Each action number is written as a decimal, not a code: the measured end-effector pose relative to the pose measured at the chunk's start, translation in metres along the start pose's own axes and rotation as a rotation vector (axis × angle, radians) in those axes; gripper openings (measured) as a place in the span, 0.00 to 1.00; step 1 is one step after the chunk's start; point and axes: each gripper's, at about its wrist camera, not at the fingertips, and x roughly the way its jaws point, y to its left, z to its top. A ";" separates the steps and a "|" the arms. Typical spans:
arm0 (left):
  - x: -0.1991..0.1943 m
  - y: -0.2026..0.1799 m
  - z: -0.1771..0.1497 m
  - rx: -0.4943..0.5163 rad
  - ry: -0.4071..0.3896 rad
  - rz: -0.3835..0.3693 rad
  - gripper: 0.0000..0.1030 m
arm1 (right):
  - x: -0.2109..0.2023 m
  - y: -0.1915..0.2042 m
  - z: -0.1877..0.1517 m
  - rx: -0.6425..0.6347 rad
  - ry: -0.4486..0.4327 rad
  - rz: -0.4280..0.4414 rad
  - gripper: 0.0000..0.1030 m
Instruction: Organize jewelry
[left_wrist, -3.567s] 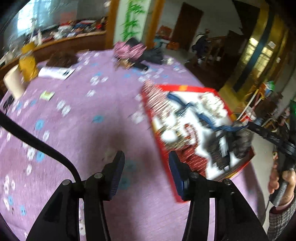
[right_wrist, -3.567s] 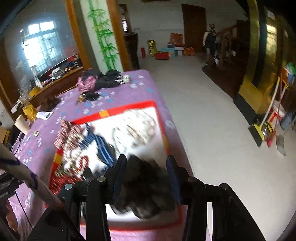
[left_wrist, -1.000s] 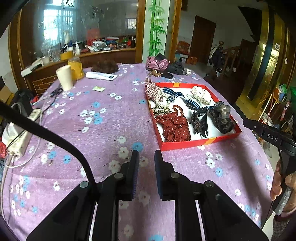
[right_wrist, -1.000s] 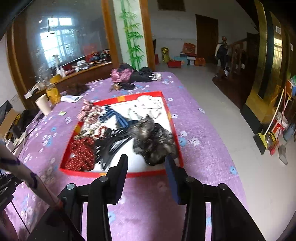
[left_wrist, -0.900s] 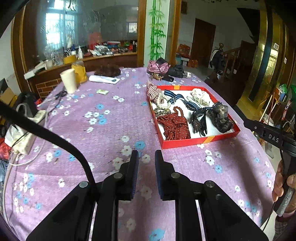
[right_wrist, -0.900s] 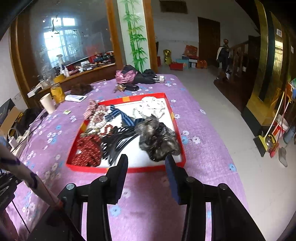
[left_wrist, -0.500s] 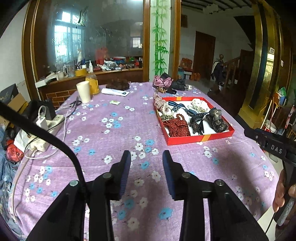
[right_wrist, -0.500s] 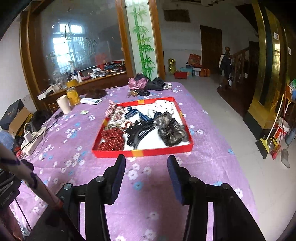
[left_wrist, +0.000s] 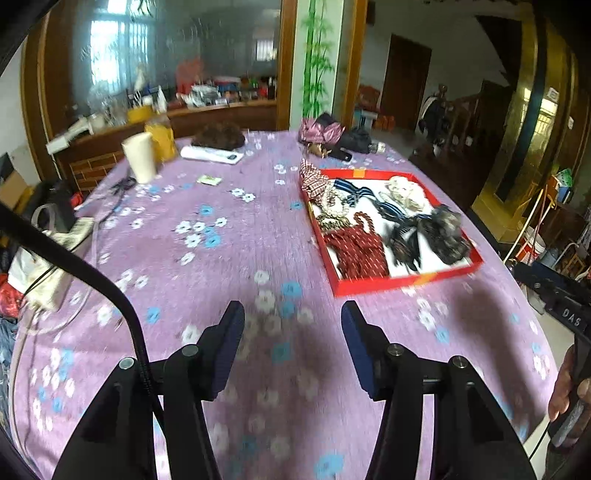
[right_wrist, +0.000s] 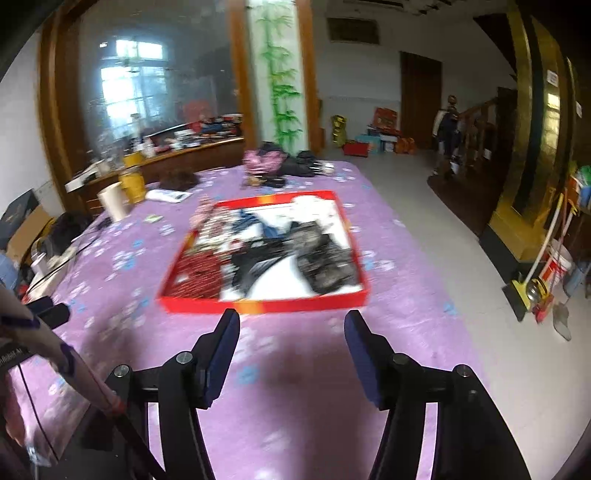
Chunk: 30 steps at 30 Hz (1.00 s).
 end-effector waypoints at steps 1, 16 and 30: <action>0.014 0.002 0.012 -0.006 0.019 -0.001 0.51 | 0.006 -0.008 0.006 0.010 0.007 -0.005 0.61; 0.194 -0.007 0.079 -0.060 0.261 -0.190 0.51 | 0.195 -0.068 0.097 0.099 0.263 0.124 0.57; 0.200 0.014 0.078 -0.126 0.350 -0.149 0.09 | 0.205 -0.025 0.083 0.056 0.399 0.075 0.13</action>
